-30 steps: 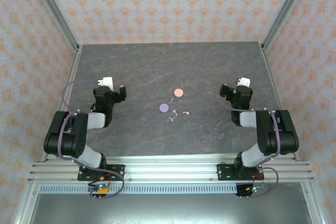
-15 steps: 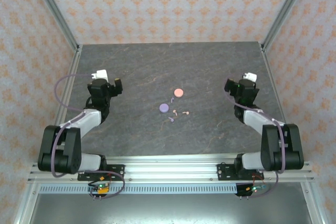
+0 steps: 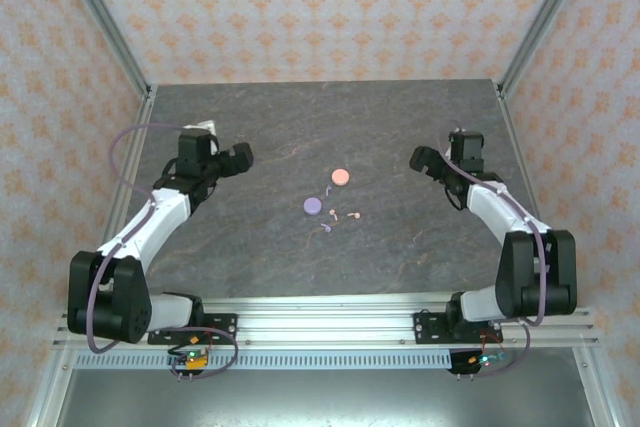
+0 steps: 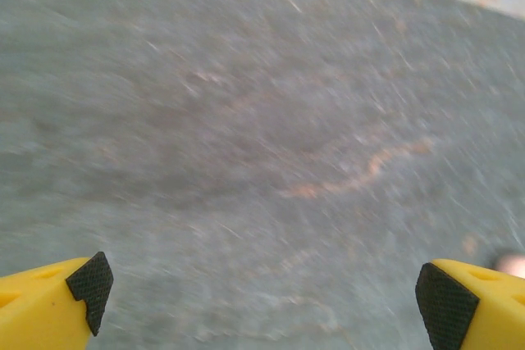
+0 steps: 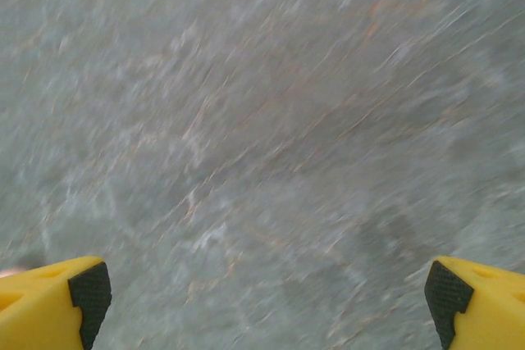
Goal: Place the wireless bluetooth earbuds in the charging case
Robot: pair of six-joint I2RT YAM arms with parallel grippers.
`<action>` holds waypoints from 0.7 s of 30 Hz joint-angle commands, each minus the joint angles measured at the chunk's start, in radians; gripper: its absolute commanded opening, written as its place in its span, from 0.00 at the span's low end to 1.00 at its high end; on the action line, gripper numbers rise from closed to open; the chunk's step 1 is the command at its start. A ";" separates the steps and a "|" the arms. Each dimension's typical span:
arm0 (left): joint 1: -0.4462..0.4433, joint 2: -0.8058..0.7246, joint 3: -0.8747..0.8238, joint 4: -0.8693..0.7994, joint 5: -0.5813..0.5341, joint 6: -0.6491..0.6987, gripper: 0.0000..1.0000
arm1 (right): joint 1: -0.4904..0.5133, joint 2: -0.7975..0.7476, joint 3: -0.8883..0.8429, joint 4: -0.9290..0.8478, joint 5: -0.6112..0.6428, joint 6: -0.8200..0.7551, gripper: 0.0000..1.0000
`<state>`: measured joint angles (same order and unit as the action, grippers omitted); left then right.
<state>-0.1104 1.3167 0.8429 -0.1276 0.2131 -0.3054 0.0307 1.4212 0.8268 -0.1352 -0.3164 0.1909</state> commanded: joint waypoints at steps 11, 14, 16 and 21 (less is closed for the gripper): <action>-0.263 0.325 0.271 -0.139 0.299 -0.098 0.35 | 0.144 0.317 0.305 -0.213 -0.251 0.001 0.59; -0.315 0.393 0.339 -0.150 0.310 -0.103 0.25 | 0.175 0.384 0.376 -0.246 -0.262 -0.001 0.49; -0.343 0.431 0.376 -0.148 0.322 -0.111 0.25 | 0.193 0.424 0.418 -0.260 -0.260 -0.001 0.41; -0.388 0.535 0.459 -0.159 0.338 -0.133 0.13 | 0.225 0.518 0.518 -0.292 -0.258 0.010 0.27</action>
<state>-0.4881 1.8118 1.2518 -0.2459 0.5209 -0.4171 0.2432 1.9068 1.2938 -0.3725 -0.5686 0.1970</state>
